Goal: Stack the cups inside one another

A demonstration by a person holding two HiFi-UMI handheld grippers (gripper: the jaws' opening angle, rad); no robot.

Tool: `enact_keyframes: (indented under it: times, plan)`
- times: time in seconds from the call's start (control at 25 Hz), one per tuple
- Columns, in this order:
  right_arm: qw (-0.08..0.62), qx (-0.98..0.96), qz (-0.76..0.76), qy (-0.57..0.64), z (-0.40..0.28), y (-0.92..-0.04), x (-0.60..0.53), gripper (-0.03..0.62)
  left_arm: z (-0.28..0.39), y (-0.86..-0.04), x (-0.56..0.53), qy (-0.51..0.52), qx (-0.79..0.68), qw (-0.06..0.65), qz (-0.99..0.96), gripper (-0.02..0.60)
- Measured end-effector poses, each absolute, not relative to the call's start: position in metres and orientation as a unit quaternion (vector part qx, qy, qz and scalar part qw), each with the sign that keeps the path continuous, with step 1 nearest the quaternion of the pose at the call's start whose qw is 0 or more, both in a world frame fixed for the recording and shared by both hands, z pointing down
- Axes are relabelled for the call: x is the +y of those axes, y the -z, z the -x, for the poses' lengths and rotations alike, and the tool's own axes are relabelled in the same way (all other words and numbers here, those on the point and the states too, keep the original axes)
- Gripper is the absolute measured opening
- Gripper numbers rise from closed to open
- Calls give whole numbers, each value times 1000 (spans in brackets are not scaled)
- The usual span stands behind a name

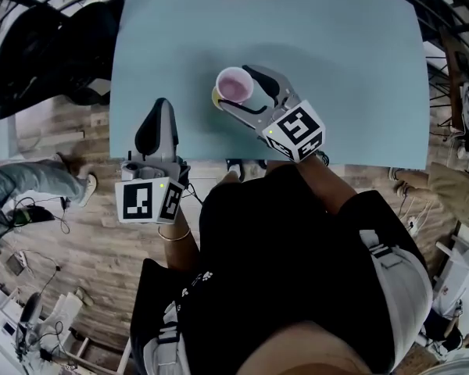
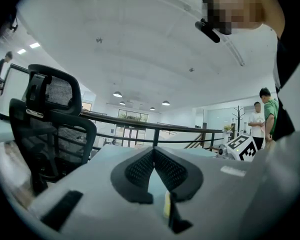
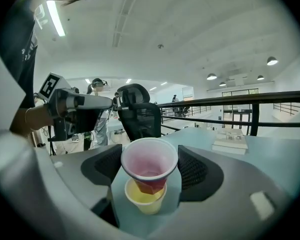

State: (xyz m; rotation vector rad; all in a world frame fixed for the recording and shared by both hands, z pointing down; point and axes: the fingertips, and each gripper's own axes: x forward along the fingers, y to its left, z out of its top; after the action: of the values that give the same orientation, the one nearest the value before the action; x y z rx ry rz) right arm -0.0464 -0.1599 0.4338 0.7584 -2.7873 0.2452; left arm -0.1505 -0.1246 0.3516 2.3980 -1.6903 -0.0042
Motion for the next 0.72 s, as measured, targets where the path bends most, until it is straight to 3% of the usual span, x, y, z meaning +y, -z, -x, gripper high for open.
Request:
enact_keyframes:
  times: [0.72]
  plan:
    - [187,-943,-258,-96,61,-488,-155,360,167,-353,-116,-4,-576,104,-811,-9]
